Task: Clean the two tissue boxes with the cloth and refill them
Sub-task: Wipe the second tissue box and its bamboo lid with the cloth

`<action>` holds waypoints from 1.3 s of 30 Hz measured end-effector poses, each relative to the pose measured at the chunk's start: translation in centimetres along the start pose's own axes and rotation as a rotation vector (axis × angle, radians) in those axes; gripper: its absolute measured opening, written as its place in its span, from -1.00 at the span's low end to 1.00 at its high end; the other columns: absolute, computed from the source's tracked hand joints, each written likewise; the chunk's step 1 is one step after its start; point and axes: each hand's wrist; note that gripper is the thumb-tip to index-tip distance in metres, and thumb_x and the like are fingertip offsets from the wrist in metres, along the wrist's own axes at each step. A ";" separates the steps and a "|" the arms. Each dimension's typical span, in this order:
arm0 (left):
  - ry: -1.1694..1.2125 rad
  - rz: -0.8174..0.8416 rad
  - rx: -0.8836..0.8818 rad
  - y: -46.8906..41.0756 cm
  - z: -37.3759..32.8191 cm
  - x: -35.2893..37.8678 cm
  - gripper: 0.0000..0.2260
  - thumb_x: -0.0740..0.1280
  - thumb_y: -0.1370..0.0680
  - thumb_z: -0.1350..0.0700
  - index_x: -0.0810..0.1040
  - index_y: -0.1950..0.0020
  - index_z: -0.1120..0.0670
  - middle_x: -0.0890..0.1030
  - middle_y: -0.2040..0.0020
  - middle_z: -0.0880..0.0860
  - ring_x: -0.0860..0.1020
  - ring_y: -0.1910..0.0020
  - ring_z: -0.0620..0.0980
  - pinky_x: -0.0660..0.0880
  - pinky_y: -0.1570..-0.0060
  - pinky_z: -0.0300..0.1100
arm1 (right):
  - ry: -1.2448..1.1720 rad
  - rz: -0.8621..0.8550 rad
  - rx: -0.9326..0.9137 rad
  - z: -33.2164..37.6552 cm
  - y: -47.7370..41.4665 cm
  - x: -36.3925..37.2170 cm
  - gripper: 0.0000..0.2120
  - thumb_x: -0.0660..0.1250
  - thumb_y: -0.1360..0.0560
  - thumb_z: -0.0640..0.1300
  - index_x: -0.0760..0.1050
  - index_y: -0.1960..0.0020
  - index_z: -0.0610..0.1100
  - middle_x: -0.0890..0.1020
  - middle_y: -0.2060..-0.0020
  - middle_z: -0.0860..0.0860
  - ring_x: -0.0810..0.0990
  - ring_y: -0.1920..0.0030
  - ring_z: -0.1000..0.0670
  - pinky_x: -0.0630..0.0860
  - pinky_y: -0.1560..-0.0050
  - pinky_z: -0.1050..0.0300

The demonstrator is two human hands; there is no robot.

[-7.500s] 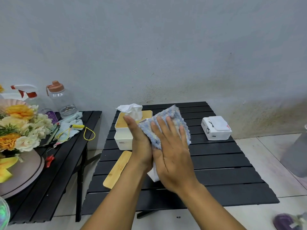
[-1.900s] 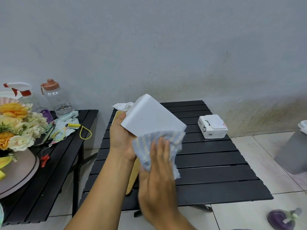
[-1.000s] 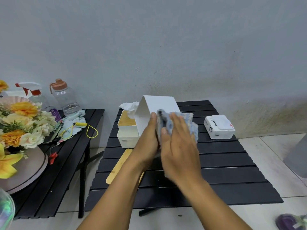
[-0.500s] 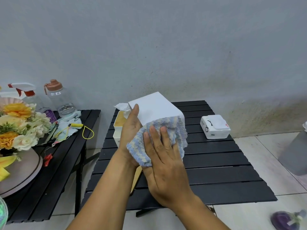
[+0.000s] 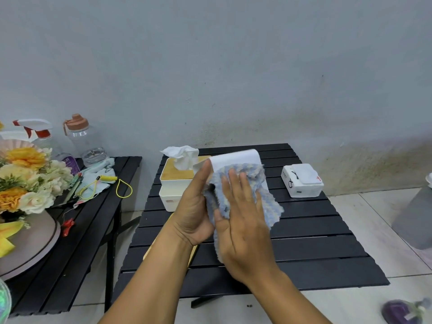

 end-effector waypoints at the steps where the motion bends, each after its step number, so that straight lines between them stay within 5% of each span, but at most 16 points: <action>1: 0.011 0.004 0.014 -0.1 -0.2 -0.2 -0.09 0.65 -0.29 -0.21 0.48 -0.51 0.19 0.48 -0.49 0.28 0.45 -0.49 0.25 0.41 -0.46 0.12 | 0.019 0.018 -0.012 0.1 0.3 0.1 -0.42 0.05 -0.65 -0.04 0.01 -0.63 -0.05 0.03 -0.62 0.08 -0.05 -0.61 -0.01 -0.09 -0.56 -0.11; 8: 0.044 -0.062 0.100 -0.6 -1.2 -1.5 -0.60 0.43 -0.54 0.00 0.65 -0.33 0.13 0.59 -0.37 0.23 0.55 -0.39 0.22 0.45 -0.42 0.14 | 0.157 -0.054 -0.032 -0.8 0.0 0.0 -0.43 0.07 -0.63 -0.06 0.11 -0.60 -0.16 0.11 -0.61 0.00 0.01 -0.61 -0.07 -0.07 -0.58 -0.12; 14: 0.089 -0.307 0.171 -1.7 -0.7 -1.0 -0.46 0.39 -0.52 0.02 0.47 -0.48 0.16 0.61 -0.37 0.21 0.56 -0.39 0.19 0.43 -0.44 0.20 | -0.095 -0.251 0.172 -0.9 -0.3 0.7 -0.45 0.04 -0.68 -0.04 0.03 -0.61 -0.17 0.02 -0.62 0.00 -0.12 -0.61 -0.09 0.08 -0.54 -0.29; 19: 0.118 -0.359 0.104 -1.8 -1.2 -0.9 -0.63 0.28 -0.67 -0.02 0.53 -0.39 0.15 0.67 -0.27 0.21 0.64 -0.26 0.18 0.55 -0.25 0.14 | -0.142 -0.286 0.026 -0.3 0.2 0.4 -0.48 0.00 -0.70 -0.01 0.10 -0.58 -0.24 0.05 -0.61 -0.11 -0.07 -0.61 -0.20 0.06 -0.53 -0.32; 22: 0.139 -0.338 0.093 -1.9 -1.6 -1.6 -0.62 0.22 -0.71 -0.02 0.51 -0.43 0.16 0.64 -0.32 0.22 0.60 -0.32 0.20 0.49 -0.35 0.18 | -0.293 -0.369 0.080 -0.8 -0.7 -0.6 -0.49 0.00 -0.70 0.05 0.18 -0.57 -0.17 0.10 -0.61 -0.09 -0.02 -0.61 -0.17 0.11 -0.50 -0.37; 27: 0.052 -0.207 0.035 -1.5 -0.8 -0.5 -0.61 0.29 -0.66 -0.05 0.55 -0.39 0.16 0.64 -0.29 0.23 0.60 -0.30 0.23 0.51 -0.31 0.13 | -0.268 -0.423 0.115 -0.6 -0.6 -0.1 -0.54 0.00 -0.70 0.05 0.26 -0.53 -0.11 0.24 -0.54 -0.10 0.18 -0.53 -0.04 0.17 -0.48 0.14; 32: -0.137 -0.104 -0.040 -1.0 -0.1 -0.8 -0.46 0.32 -0.59 -0.07 0.44 -0.53 0.14 0.56 -0.43 0.19 0.51 -0.44 0.17 0.40 -0.49 0.11 | -0.249 -0.500 0.189 -0.8 -1.8 -0.4 -0.61 0.04 -0.67 0.00 0.34 -0.45 -0.07 0.34 -0.48 -0.09 0.26 -0.46 0.06 0.17 -0.42 0.28; 35: -0.140 -0.084 -0.104 -1.2 0.1 -1.1 -0.40 0.27 -0.62 -0.18 0.42 -0.55 0.15 0.52 -0.46 0.22 0.47 -0.48 0.18 0.26 -0.57 0.13 | -0.159 -0.425 0.104 -0.7 -1.8 -0.6 -0.53 0.00 -0.70 0.05 0.35 -0.48 -0.18 0.29 -0.52 -0.13 0.21 -0.52 -0.10 0.13 -0.49 0.16; 39: -0.031 -0.051 -0.108 -1.6 -0.3 -1.2 -0.29 0.22 -0.61 -0.28 0.38 -0.57 0.21 0.46 -0.50 0.26 0.43 -0.51 0.20 0.27 -0.56 0.09 | 0.017 -0.301 0.029 -1.1 -0.6 -0.2 -0.49 0.05 -0.67 -0.05 0.14 -0.57 -0.21 0.14 -0.59 -0.12 0.00 -0.60 -0.22 0.10 -0.54 -0.25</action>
Point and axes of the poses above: each hand's wrist, its own y-axis away from the middle knuckle, its own x-axis out of the palm, z = x × y
